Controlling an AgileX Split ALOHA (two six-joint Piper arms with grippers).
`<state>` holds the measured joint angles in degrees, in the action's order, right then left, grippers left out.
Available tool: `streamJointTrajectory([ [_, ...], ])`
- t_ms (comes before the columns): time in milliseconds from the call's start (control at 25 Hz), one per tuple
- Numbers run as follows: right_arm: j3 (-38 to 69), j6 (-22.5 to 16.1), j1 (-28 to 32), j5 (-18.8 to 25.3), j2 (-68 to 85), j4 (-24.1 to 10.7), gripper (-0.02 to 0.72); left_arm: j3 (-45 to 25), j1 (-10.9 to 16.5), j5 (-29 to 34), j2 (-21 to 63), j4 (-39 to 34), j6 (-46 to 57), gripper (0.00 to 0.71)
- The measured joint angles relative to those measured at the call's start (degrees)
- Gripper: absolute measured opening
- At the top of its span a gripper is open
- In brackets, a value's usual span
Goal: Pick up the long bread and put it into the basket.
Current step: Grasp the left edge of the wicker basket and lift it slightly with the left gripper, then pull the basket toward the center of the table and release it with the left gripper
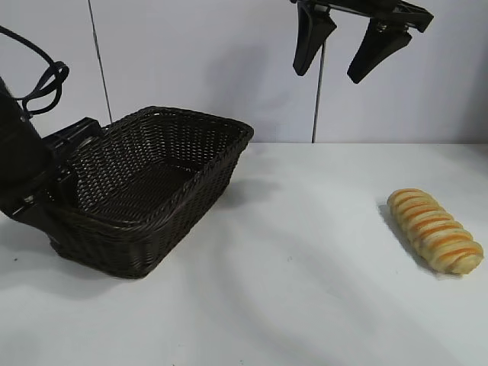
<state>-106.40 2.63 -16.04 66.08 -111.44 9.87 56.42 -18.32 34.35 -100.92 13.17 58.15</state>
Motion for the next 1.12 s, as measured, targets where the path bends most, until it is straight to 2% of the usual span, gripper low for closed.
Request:
streamJointTrajectory([
  [200, 0.00, 0.00, 0.00, 0.00, 0.00, 0.00, 0.548, 0.00, 0.06, 0.13, 0.76, 1.96, -1.52, 0.099],
  [360, 0.00, 0.00, 0.00, 0.00, 0.00, 0.00, 0.548, 0.66, 0.76, 1.82, 1.73, 5.96, -7.13, 0.099],
  [560, 0.00, 0.00, 0.00, 0.00, 0.00, 0.07, 0.548, 0.93, 2.71, 4.82, 1.73, 13.49, -18.00, 0.099],
  [1120, 0.00, 0.00, 0.00, 0.00, 0.00, 0.17, 0.548, 0.93, 9.66, 12.74, 2.76, 17.25, -38.55, 0.098],
])
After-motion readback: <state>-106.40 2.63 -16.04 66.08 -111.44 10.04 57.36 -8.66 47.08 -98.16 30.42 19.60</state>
